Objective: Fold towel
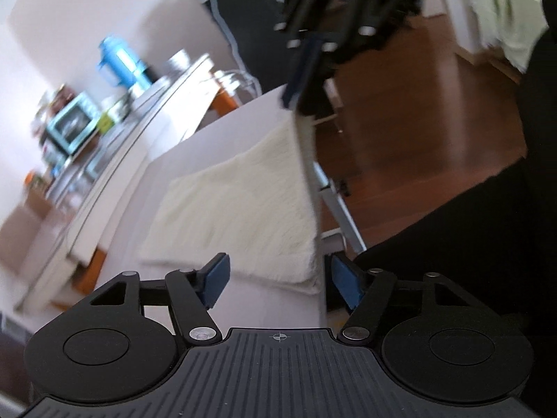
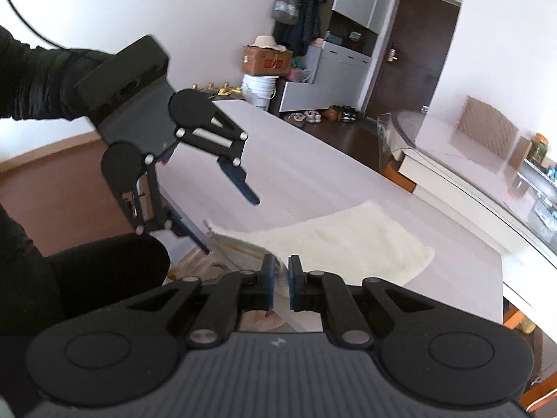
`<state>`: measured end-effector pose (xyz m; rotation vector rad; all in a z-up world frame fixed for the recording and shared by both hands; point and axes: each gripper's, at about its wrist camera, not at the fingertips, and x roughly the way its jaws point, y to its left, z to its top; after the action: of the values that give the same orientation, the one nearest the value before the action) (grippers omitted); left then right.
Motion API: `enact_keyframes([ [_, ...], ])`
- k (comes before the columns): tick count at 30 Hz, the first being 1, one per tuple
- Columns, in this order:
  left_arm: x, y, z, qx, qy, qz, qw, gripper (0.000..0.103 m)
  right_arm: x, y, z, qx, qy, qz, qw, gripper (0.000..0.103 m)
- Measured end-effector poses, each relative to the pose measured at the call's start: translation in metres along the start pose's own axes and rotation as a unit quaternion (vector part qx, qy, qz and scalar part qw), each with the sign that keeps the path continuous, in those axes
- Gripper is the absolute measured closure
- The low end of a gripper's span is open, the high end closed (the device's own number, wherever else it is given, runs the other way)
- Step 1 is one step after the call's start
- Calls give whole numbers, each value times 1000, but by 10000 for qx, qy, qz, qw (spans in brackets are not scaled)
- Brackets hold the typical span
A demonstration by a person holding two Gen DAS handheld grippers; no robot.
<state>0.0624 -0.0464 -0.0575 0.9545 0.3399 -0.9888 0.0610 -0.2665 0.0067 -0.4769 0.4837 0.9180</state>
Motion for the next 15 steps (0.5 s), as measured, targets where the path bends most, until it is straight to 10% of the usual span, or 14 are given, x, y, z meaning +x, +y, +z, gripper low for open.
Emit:
enact_keyframes([
  [7,16,-16,4,456,334,-15,9984,91,-2,-9,-7,176,-37,100,9998,94],
  [15,-13,21,19,-681,19,-834,9942,95,-18,-17,-19,331,26,433,9985,95],
])
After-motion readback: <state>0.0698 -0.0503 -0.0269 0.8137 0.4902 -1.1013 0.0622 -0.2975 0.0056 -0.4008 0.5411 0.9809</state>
